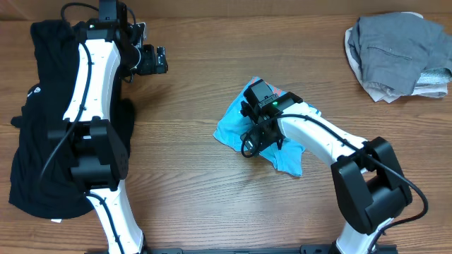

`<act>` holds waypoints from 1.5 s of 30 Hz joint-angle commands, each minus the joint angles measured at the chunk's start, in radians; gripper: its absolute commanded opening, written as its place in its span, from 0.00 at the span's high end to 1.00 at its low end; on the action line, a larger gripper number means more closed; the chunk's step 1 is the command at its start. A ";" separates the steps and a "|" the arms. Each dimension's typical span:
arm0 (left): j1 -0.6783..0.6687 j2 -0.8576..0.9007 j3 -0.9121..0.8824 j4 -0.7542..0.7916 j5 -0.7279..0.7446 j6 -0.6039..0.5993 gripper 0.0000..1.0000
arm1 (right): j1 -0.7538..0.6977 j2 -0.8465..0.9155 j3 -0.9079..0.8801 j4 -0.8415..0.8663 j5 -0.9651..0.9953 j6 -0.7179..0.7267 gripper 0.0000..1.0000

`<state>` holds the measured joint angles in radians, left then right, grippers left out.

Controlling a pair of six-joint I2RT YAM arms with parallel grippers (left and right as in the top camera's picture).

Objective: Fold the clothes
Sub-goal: 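Carry the shirt bundle with the right gripper onto the grey pile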

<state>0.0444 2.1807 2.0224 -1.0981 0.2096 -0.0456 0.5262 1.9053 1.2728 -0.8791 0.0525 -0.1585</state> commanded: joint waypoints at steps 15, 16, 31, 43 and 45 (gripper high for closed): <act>-0.006 0.024 -0.085 0.060 0.008 0.023 0.00 | -0.018 0.118 -0.004 0.040 0.136 0.193 0.77; -0.006 0.024 -0.085 0.060 0.008 0.023 0.00 | -0.024 0.118 -0.004 0.050 0.151 0.207 0.83; -0.004 0.024 -0.085 0.064 -0.010 0.023 0.00 | -0.156 0.012 0.323 -0.134 0.168 0.268 0.96; -0.004 0.024 -0.085 0.068 -0.010 0.023 0.00 | -0.369 0.000 0.764 -0.346 0.176 0.181 0.96; -0.004 0.024 -0.085 0.068 -0.010 0.023 0.00 | -0.412 0.000 0.809 -0.338 0.176 0.168 0.96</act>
<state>0.0444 2.1956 1.9385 -1.0317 0.2050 -0.0452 0.1646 1.9514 1.9995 -1.2270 0.2024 0.0448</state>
